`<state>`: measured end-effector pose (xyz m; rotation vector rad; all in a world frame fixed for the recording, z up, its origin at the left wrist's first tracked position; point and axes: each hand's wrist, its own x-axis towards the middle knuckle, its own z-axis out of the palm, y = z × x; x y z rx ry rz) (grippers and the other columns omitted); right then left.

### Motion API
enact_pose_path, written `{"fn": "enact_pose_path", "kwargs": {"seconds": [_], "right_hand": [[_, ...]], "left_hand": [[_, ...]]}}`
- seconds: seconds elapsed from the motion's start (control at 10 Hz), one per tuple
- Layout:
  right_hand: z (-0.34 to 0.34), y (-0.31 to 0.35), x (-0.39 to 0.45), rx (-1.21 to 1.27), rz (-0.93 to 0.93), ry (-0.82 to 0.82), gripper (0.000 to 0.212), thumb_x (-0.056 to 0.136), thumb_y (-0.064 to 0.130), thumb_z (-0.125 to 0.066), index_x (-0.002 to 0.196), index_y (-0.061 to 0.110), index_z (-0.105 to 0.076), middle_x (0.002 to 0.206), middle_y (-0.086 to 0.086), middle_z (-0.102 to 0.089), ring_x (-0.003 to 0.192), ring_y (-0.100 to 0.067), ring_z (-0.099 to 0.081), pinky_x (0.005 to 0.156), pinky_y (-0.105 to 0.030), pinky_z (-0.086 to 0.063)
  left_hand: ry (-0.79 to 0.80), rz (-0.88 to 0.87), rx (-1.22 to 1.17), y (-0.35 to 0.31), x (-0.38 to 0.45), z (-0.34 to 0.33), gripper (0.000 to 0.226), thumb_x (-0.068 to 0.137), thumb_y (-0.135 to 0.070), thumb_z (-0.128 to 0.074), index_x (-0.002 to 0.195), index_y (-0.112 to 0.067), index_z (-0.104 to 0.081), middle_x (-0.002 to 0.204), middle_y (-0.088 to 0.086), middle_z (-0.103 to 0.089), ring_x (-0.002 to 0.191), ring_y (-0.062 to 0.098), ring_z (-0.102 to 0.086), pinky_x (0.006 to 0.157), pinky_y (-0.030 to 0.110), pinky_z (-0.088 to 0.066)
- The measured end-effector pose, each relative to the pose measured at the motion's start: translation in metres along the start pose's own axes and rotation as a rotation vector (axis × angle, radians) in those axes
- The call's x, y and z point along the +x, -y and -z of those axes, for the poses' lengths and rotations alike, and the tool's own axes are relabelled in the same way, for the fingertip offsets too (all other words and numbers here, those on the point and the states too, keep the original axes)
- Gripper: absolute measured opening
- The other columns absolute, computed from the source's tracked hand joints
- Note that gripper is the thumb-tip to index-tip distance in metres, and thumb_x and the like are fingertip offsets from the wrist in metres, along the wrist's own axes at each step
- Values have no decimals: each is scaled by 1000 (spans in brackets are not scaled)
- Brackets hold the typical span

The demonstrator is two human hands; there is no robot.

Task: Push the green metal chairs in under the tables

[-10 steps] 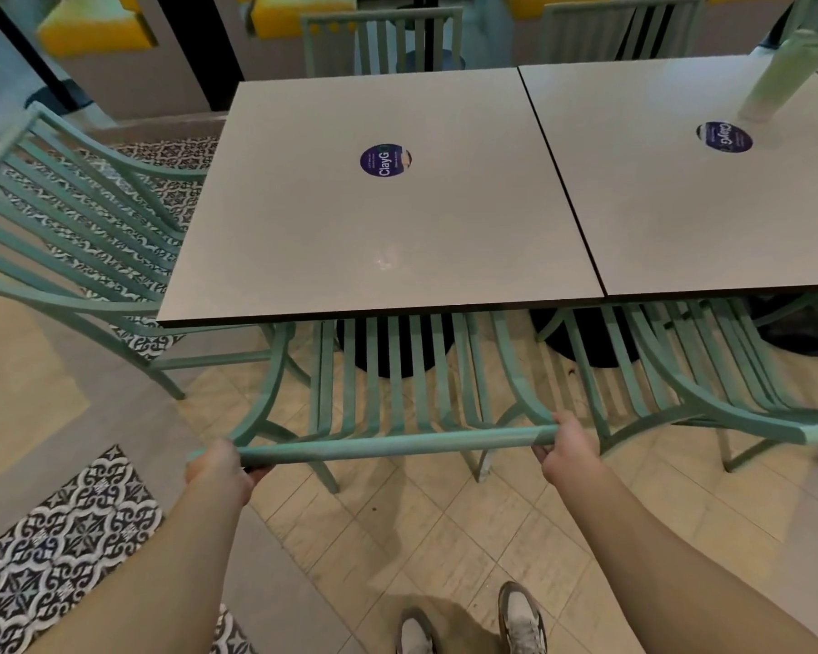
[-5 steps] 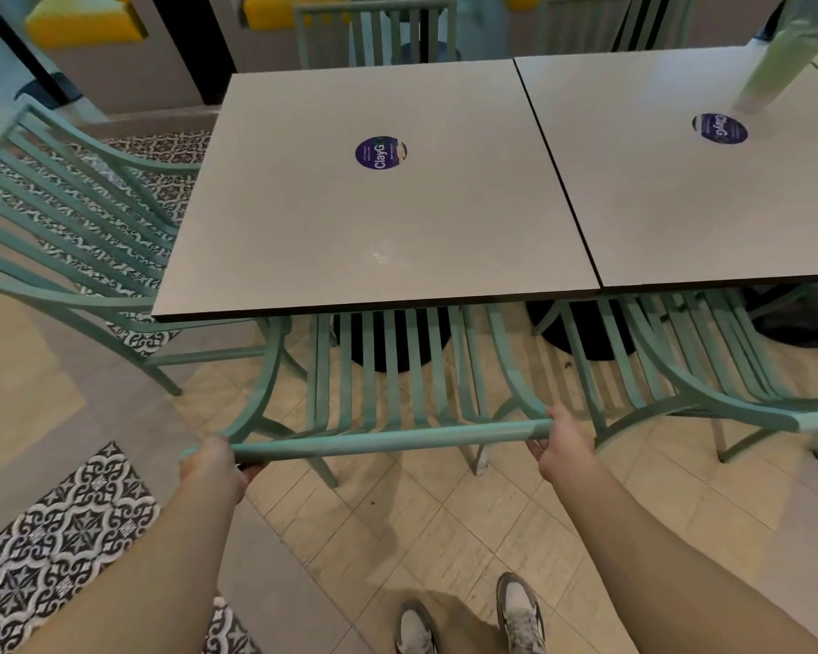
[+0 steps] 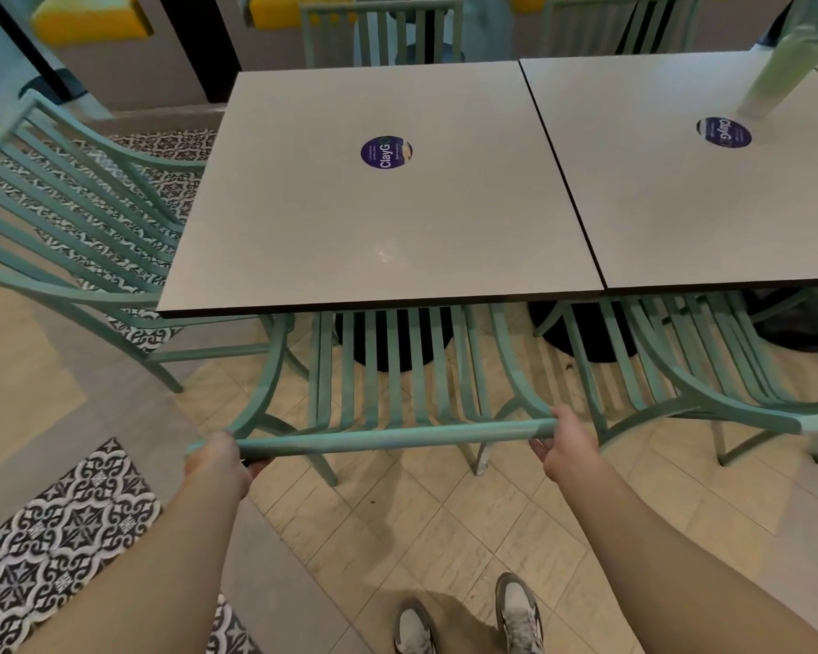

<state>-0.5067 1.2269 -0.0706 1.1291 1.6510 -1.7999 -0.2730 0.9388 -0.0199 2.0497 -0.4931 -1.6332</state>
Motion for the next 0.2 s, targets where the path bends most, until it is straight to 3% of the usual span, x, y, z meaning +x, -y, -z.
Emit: {"fn": "enact_pose_path", "kwargs": {"seconds": [0.1,0.2], "right_hand": [[0,3,-2,-44,-17,17,41,89,24,-65,124,7,-52,119,-17,-59,102,-28,-64,85,-37,-57],[3,4,-17,-135,121,-63,51,92,32,-60,135,8,-46,131,-19,-54,118,-33,-55,98,-44,-49]], "left_hand": [[23,6,46,1,6,3,42,95,-20,-59,132,-8,-47,123,18,-58,106,35,-63,80,48,-58],[-105,-119,164,7,5,6,61,90,-29,-65,141,-10,-37,136,21,-48,114,38,-56,82,49,-55]]}}
